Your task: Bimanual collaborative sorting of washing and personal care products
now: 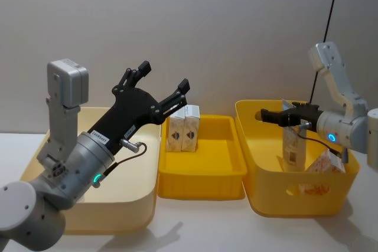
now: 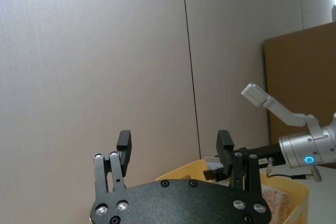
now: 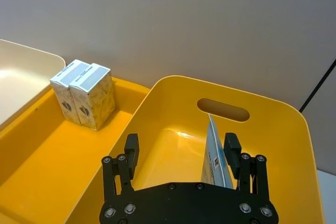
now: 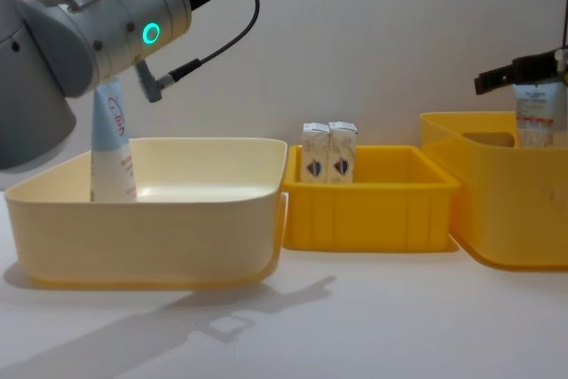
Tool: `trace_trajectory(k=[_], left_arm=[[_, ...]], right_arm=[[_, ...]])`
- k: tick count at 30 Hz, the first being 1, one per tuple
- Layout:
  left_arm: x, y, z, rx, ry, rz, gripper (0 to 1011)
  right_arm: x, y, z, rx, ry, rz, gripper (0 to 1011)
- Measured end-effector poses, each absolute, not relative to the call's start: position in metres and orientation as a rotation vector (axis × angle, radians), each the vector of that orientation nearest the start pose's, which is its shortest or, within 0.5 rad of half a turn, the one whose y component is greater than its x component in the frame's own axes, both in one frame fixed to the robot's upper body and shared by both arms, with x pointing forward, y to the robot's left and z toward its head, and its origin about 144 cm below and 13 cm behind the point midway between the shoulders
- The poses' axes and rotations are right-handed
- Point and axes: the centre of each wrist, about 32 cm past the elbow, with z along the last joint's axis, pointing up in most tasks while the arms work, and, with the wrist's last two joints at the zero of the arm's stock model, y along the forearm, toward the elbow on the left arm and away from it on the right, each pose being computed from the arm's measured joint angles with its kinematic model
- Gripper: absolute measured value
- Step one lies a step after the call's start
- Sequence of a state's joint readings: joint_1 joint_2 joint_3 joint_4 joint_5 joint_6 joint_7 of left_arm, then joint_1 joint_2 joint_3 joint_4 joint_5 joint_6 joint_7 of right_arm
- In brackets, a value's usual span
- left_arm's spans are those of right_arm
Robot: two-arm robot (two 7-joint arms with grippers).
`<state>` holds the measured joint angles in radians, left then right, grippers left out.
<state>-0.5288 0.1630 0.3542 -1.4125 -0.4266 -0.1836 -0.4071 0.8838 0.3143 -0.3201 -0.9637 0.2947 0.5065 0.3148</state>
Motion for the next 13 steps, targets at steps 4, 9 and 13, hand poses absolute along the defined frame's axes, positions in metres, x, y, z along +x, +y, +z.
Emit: trace_trajectory(k=[4, 9, 13], left_arm=[[0.5752, 0.1736, 1.2827, -0.407, -0.285, 0.810, 1003], [0.5752, 0.1736, 1.2827, -0.407, -0.285, 0.810, 1004], [0.5752, 0.1736, 1.2827, -0.407, -0.285, 0.810, 1002]], right_arm=[[0.6638, -0.2964, 1.3260, -0.322, 0.153, -1.229, 1001], [0.6641, -0.2964, 1.3256, -0.323, 0.156, -1.228, 1001], [0.6642, -0.2964, 1.3255, -0.324, 0.157, -1.228, 1001]])
